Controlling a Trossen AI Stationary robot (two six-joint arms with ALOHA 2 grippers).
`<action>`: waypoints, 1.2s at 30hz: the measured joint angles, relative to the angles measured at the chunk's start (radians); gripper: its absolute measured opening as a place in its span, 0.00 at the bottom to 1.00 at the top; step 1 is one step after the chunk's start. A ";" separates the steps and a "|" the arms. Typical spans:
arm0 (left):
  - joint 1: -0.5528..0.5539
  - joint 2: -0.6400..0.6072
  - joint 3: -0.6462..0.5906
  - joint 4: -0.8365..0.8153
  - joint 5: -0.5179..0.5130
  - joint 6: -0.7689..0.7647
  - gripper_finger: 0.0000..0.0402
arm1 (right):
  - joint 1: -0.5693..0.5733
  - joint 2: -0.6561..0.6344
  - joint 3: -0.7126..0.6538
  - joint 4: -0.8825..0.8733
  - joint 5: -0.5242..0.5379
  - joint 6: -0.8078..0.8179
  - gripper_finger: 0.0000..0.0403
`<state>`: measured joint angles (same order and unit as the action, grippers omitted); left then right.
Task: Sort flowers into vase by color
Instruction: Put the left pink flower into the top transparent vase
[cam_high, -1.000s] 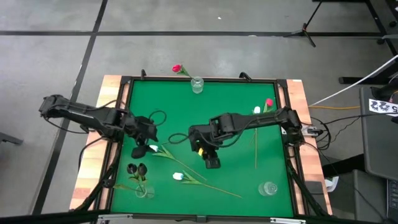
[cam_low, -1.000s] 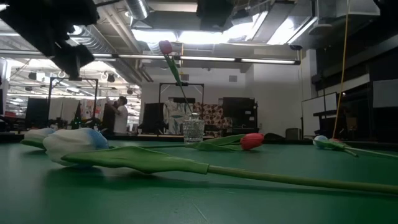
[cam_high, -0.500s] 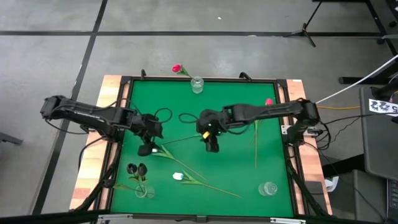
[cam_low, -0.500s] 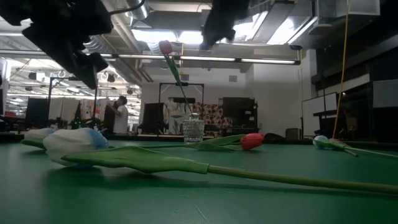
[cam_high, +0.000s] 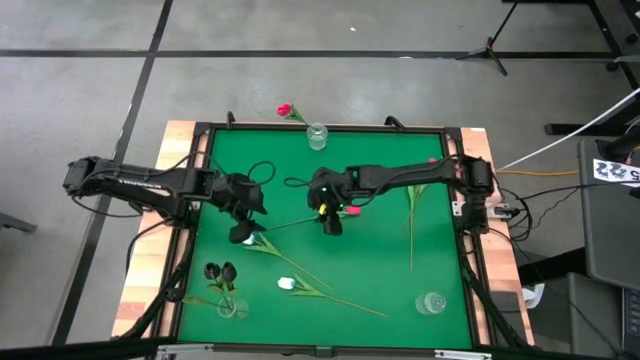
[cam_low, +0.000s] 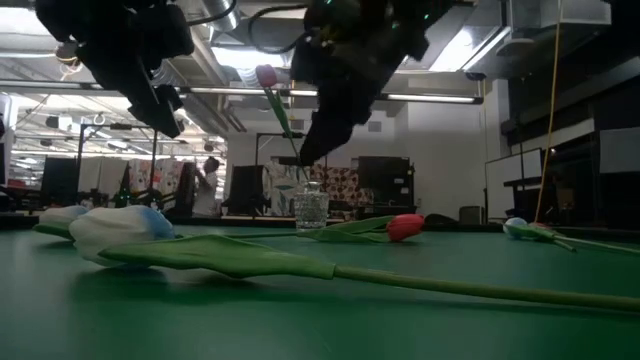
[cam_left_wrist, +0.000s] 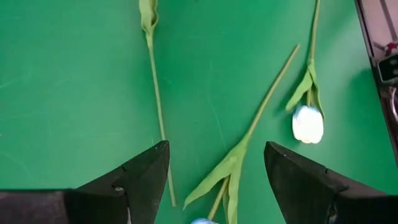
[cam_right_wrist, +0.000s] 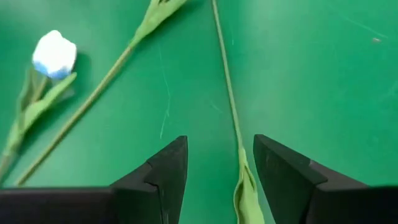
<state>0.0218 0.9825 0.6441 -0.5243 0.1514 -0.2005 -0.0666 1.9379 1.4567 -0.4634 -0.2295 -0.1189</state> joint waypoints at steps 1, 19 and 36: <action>0.003 0.000 0.000 0.000 0.000 -0.007 0.64 | 0.000 0.014 0.000 0.002 0.000 -0.015 0.46; 0.028 0.000 0.000 0.014 -0.023 -0.191 0.64 | -0.055 0.163 0.001 -0.072 0.036 -0.153 0.45; 0.073 0.000 0.000 0.032 0.054 -0.189 0.64 | -0.044 0.169 0.026 -0.110 0.135 -0.029 0.09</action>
<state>0.0946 0.9825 0.6441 -0.4922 0.2059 -0.3897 -0.1111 2.1066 1.4823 -0.5735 -0.0940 -0.1482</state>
